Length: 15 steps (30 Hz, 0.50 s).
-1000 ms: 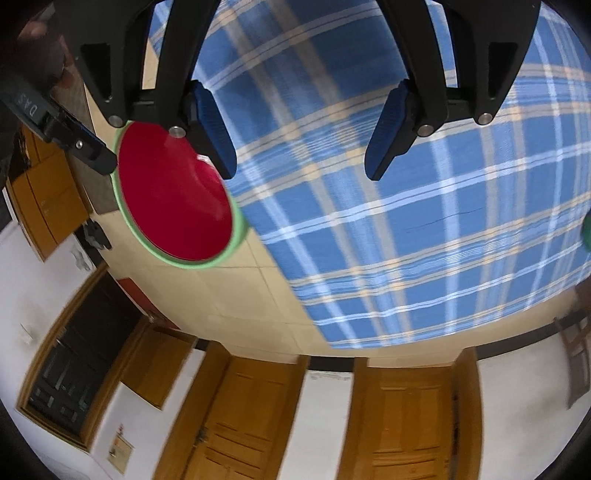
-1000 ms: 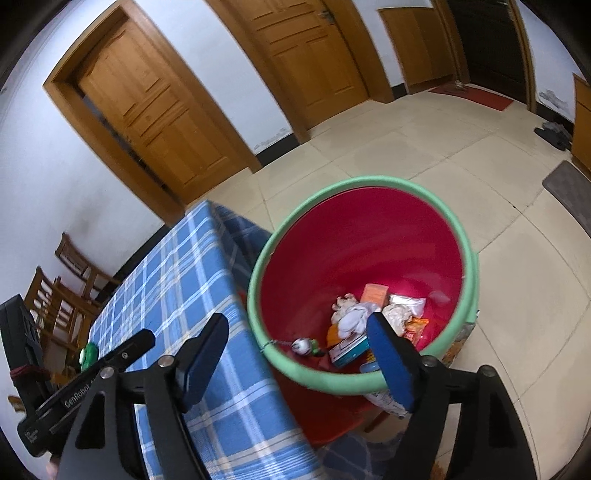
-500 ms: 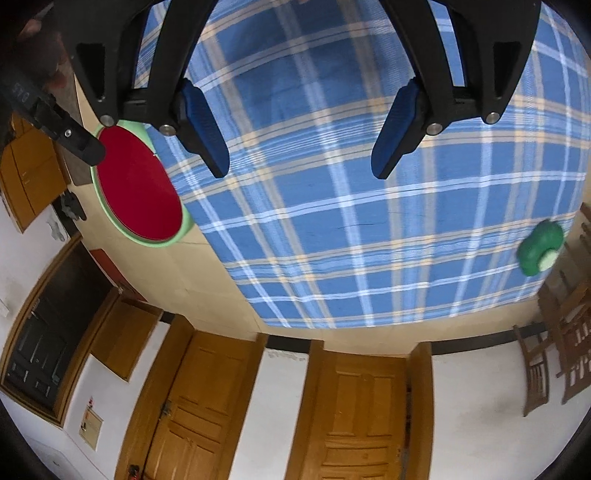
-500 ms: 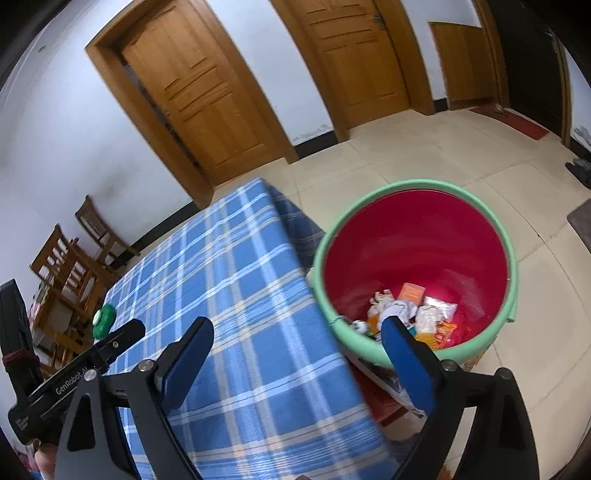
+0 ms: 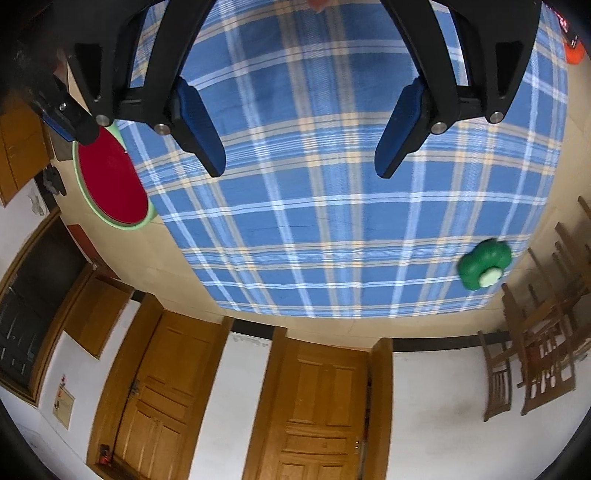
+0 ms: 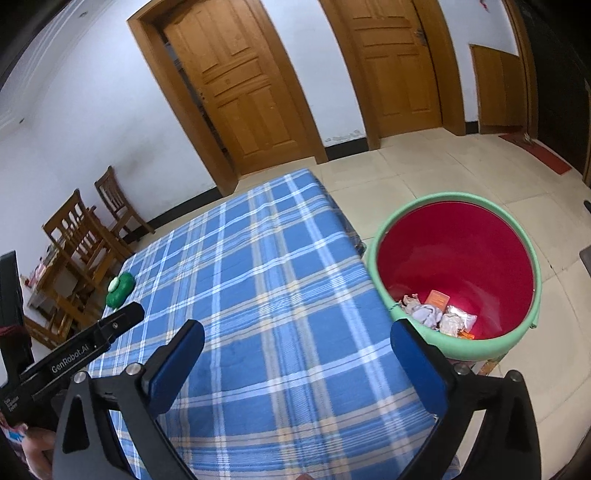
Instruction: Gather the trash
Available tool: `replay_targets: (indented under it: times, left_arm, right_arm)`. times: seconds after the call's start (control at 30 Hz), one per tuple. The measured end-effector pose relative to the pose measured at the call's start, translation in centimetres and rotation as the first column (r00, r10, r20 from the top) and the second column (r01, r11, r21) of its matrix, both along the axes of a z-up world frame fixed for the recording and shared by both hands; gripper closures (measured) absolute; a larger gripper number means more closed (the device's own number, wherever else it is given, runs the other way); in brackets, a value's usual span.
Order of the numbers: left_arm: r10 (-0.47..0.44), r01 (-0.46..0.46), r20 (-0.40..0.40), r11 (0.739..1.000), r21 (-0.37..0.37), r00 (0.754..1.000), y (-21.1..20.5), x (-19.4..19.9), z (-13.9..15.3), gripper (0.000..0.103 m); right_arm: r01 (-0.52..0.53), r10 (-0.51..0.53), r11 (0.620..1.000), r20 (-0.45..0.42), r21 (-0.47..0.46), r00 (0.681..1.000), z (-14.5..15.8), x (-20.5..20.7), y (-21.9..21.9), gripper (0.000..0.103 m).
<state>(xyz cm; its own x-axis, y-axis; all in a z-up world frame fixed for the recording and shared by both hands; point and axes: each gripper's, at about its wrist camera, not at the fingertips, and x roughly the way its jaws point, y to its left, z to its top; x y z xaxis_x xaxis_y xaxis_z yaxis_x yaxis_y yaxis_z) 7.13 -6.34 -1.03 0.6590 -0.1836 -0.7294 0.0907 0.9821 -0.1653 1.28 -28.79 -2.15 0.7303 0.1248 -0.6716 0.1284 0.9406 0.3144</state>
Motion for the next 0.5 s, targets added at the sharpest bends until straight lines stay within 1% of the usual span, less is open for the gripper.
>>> replay_targets:
  times: [0.37, 0.5]
  left_arm:
    - [0.081, -0.081, 0.014, 0.996, 0.03, 0.997, 2.8, -1.9, 0.6, 0.021]
    - [0.102, -0.103, 0.024, 0.994, 0.03, 0.994, 3.6, -2.7, 1.1, 0.021]
  right_arm:
    - [-0.044, 0.045, 0.999, 0.037, -0.031, 0.998, 1.6, -1.2, 2.5, 0.0]
    - [-0.059, 0.062, 0.997, 0.047, -0.044, 0.997, 1.9, -1.5, 3.3, 0.0]
